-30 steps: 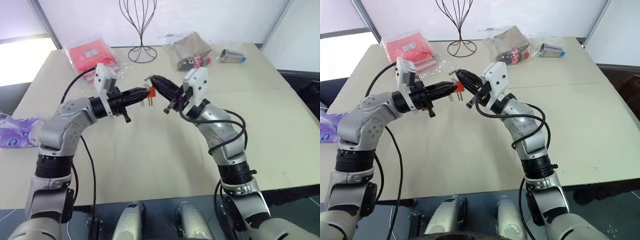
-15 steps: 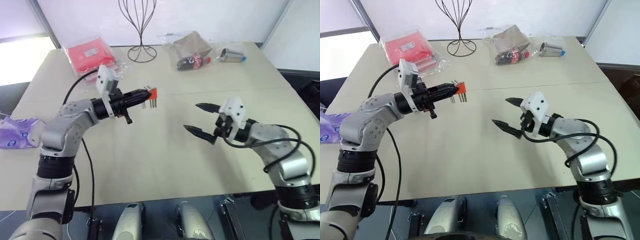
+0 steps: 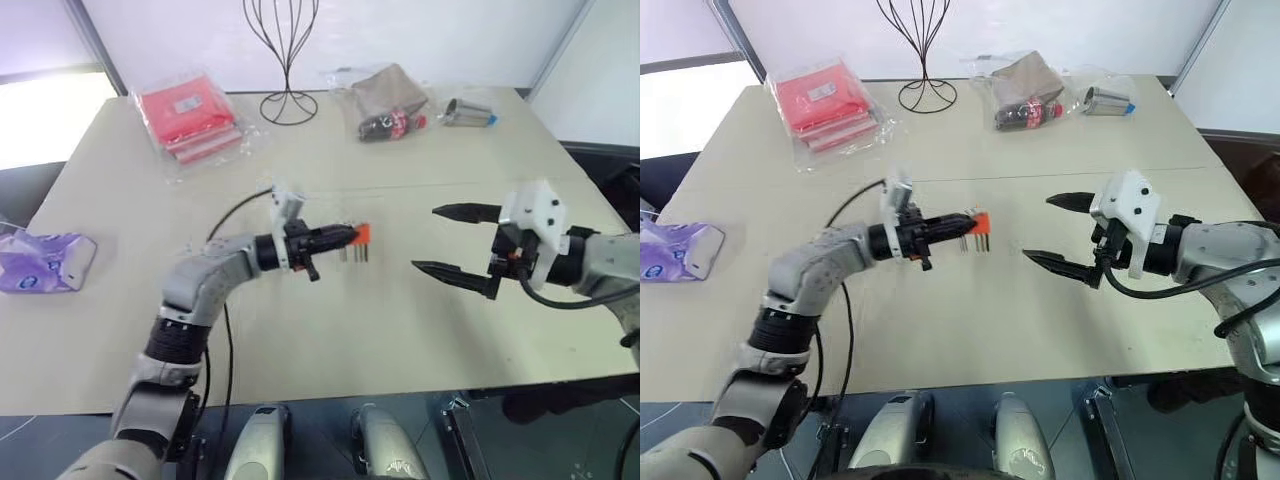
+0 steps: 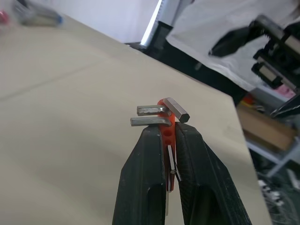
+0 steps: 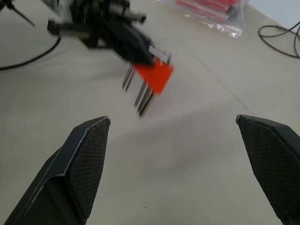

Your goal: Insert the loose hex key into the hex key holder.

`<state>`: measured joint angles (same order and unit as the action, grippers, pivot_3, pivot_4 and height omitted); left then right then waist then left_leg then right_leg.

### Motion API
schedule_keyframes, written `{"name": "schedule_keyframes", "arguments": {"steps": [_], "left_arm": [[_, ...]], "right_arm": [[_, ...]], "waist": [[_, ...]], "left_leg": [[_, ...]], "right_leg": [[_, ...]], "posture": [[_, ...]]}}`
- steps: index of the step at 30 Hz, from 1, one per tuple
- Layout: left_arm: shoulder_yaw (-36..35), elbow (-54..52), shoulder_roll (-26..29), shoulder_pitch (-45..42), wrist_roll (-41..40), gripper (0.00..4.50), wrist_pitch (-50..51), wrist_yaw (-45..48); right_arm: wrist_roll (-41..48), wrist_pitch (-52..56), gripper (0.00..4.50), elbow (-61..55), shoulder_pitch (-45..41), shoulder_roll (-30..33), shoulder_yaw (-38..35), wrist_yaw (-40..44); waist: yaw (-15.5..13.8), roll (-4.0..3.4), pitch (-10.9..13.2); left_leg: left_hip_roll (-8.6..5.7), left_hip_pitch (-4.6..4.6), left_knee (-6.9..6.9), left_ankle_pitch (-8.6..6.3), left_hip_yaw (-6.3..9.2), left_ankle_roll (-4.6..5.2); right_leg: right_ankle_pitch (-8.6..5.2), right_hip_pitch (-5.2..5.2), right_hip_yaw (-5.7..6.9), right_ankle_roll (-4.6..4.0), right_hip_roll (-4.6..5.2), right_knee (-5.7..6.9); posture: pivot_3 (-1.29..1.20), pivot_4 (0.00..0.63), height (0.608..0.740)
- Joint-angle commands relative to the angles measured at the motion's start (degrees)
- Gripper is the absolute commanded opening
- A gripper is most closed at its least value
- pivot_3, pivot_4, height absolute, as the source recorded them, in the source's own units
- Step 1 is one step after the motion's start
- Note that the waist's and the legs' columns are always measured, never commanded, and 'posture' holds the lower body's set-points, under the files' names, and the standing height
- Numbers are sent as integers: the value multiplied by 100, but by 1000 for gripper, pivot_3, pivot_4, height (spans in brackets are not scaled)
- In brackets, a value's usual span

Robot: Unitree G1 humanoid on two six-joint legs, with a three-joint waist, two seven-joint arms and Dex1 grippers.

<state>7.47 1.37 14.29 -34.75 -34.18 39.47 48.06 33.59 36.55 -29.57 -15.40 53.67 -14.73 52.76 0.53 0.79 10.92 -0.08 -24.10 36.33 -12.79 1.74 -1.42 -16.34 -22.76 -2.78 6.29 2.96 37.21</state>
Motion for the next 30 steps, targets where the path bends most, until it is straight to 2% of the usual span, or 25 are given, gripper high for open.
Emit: {"name": "schedule_keyframes", "arguments": {"steps": [1,6,17,22,26,27,30], "left_arm": [[107,190,-258,-181,97,0,-153,16],[327,747,-614,-112,440,0,-420,10],[189,1715,-741,-98,864,0,-713,-45],[-84,2000,-756,-137,939,2182,-829,-246],[-311,2254,-744,-184,1103,4282,-1176,-487],[-368,2302,-730,-206,1127,4460,-1258,-541],[-594,2475,-598,-323,1300,4460,-1876,-742]], "right_arm": [[46,12,4457,-275,33,17,-253,-225],[4,18,4457,-473,241,-11,-352,-473],[-11,-68,4457,-550,363,-13,-290,-655],[-38,-135,4500,-467,300,-22,-198,-655],[-60,-201,4500,-389,231,-40,-108,-627],[-83,-222,4500,-374,219,-36,-82,-614],[-117,-270,4500,-317,181,-28,-31,-582]], "waist": [[4,0,0],[0,0,0],[1,0,0],[7,0,0],[0,0,-1],[0,0,-1],[11,0,-1]], "left_leg": [[0,0,0,0,0,0],[0,0,-1,0,0,0],[0,1,0,0,0,0],[1,1,1,0,1,0],[1,1,2,0,1,0],[1,2,3,0,1,0],[1,3,4,0,1,0]], "right_leg": [[0,-1,0,0,0,1],[0,-1,-1,0,-2,0],[0,0,-1,0,-2,1],[0,-1,-1,0,-3,2],[0,1,-1,0,-2,2],[0,1,-1,1,-2,2],[0,2,-1,1,-2,4]], "posture": [[0,150,740],[0,150,740],[0,150,740],[0,150,740],[0,150,740],[0,150,740],[0,150,740]]}}
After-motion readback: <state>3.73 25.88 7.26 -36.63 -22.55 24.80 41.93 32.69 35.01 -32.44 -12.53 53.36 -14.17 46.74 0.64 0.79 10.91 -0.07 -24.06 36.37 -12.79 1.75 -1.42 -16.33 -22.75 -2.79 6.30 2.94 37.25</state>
